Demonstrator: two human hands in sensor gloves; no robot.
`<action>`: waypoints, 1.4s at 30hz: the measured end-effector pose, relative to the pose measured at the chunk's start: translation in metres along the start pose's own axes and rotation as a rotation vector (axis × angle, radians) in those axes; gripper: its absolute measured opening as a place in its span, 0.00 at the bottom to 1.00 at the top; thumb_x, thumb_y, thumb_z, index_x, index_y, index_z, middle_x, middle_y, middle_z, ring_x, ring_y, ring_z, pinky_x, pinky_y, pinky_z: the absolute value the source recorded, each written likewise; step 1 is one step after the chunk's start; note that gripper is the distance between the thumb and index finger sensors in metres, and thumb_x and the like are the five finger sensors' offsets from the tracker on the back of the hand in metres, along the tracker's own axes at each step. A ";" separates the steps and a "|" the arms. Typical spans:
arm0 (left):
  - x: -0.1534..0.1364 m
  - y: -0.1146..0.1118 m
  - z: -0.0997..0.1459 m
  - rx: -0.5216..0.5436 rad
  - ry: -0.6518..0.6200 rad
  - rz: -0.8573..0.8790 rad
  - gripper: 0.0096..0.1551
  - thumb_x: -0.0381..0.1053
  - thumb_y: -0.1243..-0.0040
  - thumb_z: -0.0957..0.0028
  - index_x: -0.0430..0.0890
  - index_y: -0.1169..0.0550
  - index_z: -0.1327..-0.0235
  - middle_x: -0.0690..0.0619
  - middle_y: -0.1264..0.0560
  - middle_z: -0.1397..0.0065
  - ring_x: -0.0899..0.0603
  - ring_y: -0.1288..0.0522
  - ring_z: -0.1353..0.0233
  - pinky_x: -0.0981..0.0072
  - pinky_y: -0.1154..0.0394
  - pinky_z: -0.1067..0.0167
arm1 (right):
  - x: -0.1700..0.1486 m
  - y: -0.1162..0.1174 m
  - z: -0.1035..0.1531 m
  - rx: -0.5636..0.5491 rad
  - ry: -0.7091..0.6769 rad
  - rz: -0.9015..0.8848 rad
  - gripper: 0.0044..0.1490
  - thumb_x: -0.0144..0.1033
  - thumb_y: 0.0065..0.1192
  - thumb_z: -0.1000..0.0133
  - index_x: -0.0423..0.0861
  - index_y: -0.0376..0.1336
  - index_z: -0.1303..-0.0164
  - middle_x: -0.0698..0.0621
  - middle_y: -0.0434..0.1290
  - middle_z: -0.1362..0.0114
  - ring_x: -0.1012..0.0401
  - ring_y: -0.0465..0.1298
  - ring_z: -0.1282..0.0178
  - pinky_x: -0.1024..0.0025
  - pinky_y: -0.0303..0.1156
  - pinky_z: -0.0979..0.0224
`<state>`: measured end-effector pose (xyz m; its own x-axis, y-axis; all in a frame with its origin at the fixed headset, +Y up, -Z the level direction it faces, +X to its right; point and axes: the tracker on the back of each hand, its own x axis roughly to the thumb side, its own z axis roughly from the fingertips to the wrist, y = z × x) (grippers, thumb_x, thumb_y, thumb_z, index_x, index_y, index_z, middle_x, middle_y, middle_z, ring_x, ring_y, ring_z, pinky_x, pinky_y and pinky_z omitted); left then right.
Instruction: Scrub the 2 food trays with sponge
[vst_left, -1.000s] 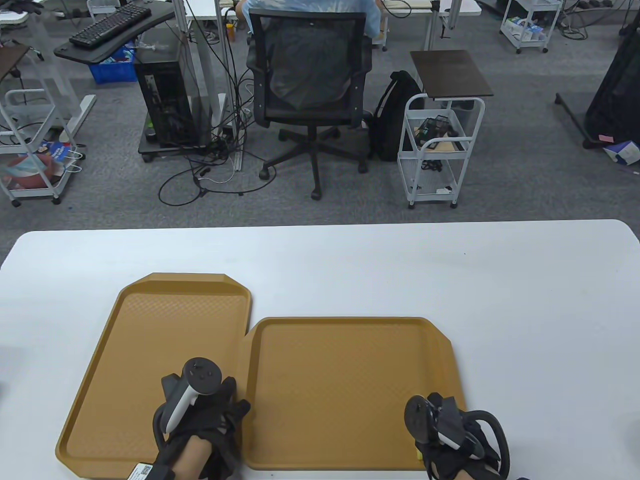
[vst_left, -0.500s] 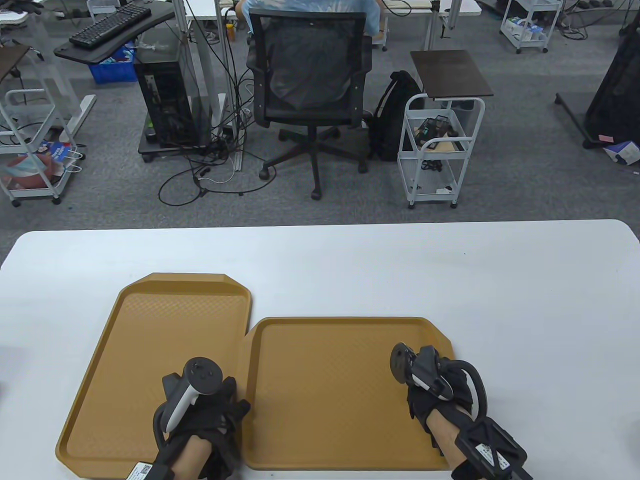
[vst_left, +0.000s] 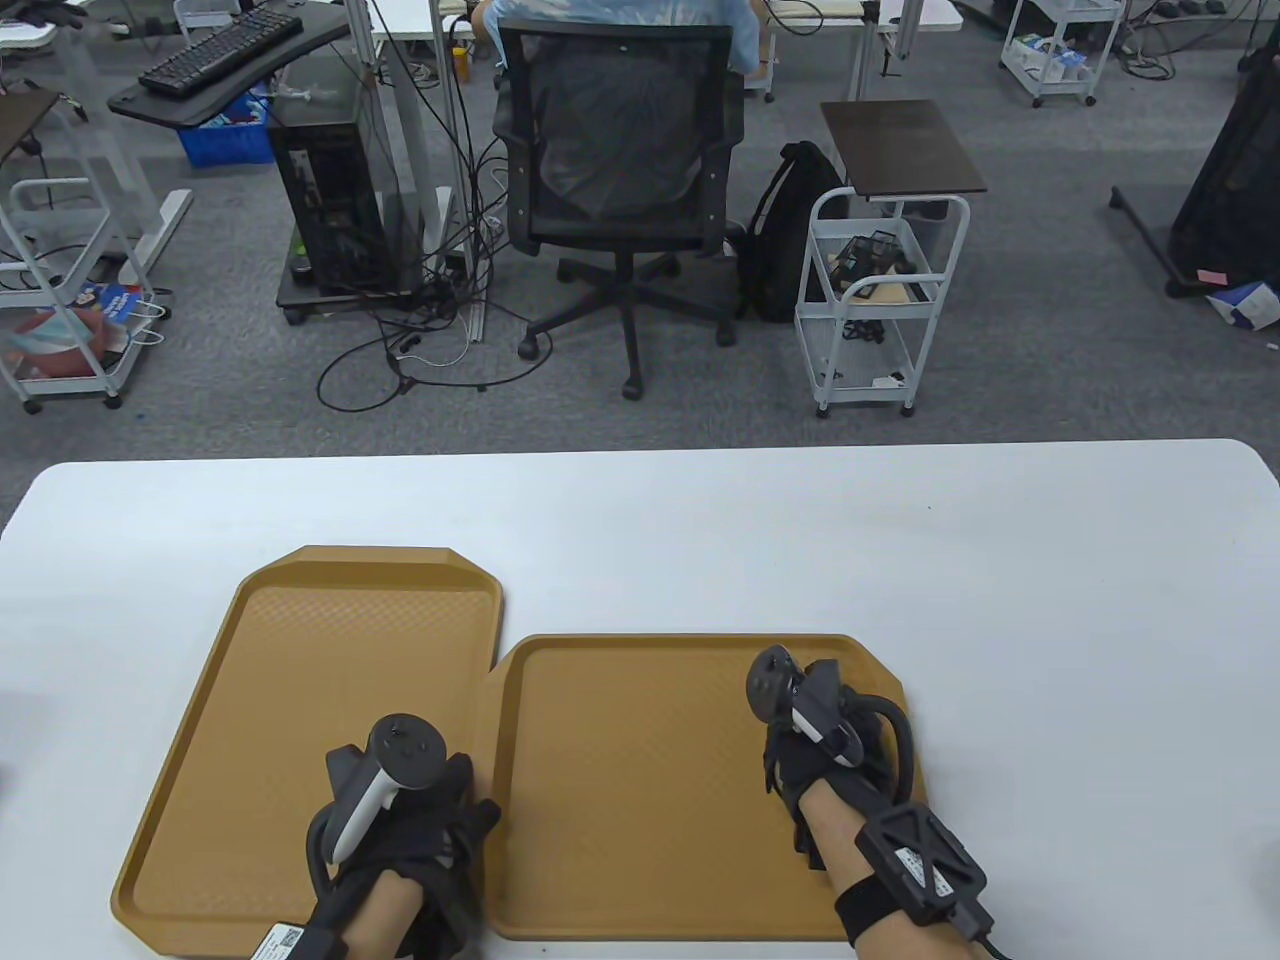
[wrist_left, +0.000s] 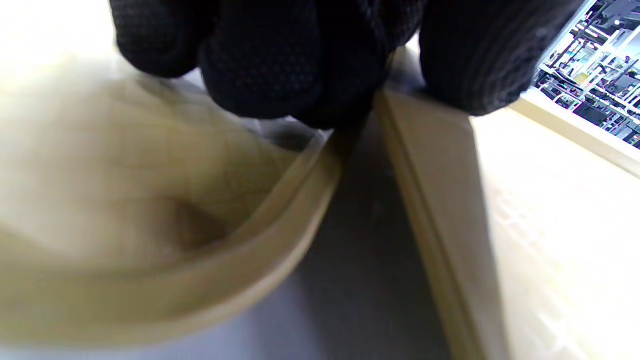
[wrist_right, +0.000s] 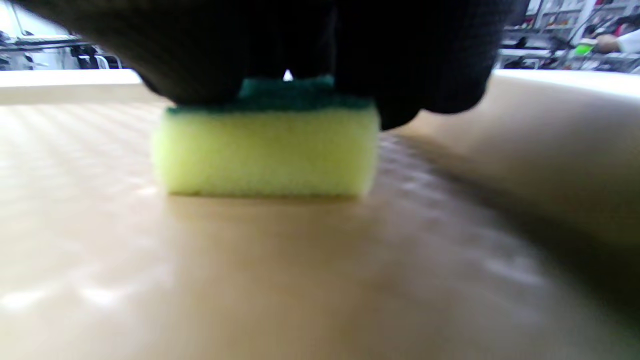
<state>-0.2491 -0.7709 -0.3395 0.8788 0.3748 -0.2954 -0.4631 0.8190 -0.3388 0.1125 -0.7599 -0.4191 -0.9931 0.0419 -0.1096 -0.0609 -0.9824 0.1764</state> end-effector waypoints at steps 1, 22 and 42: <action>0.000 0.000 0.000 0.000 0.000 0.000 0.42 0.62 0.33 0.55 0.52 0.30 0.25 0.48 0.17 0.54 0.42 0.19 0.56 0.46 0.25 0.45 | 0.007 0.000 -0.001 0.003 -0.014 -0.007 0.39 0.42 0.68 0.47 0.45 0.60 0.24 0.40 0.59 0.17 0.44 0.74 0.40 0.52 0.76 0.38; 0.000 -0.001 0.000 -0.004 -0.002 0.005 0.42 0.62 0.34 0.55 0.52 0.31 0.25 0.49 0.17 0.54 0.42 0.19 0.56 0.46 0.25 0.45 | 0.157 0.010 0.009 0.081 -0.263 -0.165 0.43 0.46 0.72 0.48 0.45 0.59 0.23 0.40 0.57 0.17 0.46 0.74 0.41 0.53 0.76 0.38; -0.001 -0.001 0.000 -0.006 -0.004 0.007 0.42 0.62 0.34 0.54 0.52 0.31 0.25 0.48 0.17 0.54 0.41 0.19 0.57 0.46 0.25 0.45 | 0.182 0.027 0.065 0.215 -0.407 -0.165 0.53 0.53 0.73 0.49 0.46 0.51 0.19 0.41 0.50 0.15 0.46 0.71 0.39 0.50 0.74 0.36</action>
<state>-0.2496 -0.7721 -0.3394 0.8759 0.3822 -0.2946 -0.4701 0.8136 -0.3421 -0.0765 -0.7674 -0.3705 -0.9245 0.3034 0.2306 -0.1973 -0.8987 0.3917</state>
